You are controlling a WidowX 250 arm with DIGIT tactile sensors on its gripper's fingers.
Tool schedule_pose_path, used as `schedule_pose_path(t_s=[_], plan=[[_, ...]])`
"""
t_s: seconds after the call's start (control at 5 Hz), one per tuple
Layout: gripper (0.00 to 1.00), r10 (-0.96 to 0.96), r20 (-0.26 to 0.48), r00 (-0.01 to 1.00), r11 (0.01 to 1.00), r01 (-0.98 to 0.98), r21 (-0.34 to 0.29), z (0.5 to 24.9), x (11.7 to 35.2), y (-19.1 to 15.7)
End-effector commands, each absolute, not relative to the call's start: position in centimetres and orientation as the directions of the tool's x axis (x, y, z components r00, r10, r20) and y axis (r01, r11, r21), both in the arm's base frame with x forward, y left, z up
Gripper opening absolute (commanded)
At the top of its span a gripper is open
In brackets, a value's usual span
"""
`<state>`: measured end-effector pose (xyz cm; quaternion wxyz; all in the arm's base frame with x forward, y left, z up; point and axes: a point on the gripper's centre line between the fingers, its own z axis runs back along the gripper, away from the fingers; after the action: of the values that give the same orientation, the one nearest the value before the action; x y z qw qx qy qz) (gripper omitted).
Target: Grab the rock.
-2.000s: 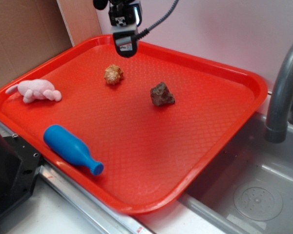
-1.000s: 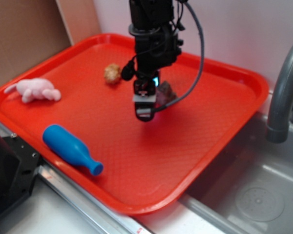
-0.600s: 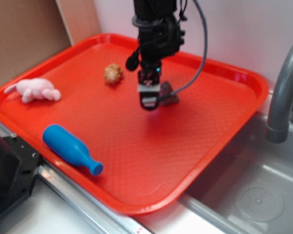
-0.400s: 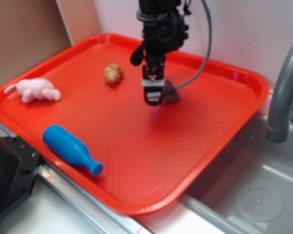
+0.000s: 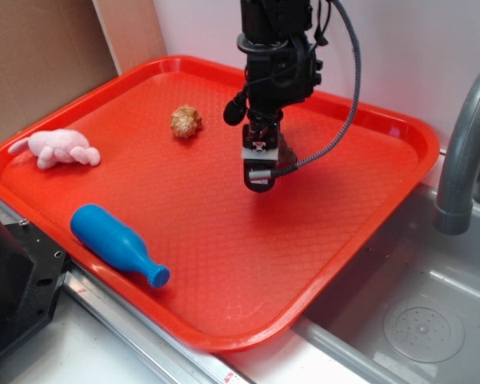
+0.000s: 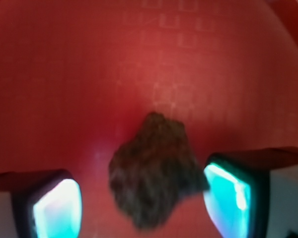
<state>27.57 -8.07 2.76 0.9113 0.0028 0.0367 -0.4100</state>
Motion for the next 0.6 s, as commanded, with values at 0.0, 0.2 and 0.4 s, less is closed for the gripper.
schedule_pose_path(t_s=[0.0,0.2,0.4], plan=[[1.00,-0.763,-0.046,0.645,0.646,0.764,-0.006,3.42,28.98,-9.73],[0.00,-0.752,-0.059,0.656,0.657,0.754,-0.004,3.23,28.96,-9.78],[0.00,-0.756,-0.067,0.651,0.652,0.758,0.006,3.64,28.39,-9.92]])
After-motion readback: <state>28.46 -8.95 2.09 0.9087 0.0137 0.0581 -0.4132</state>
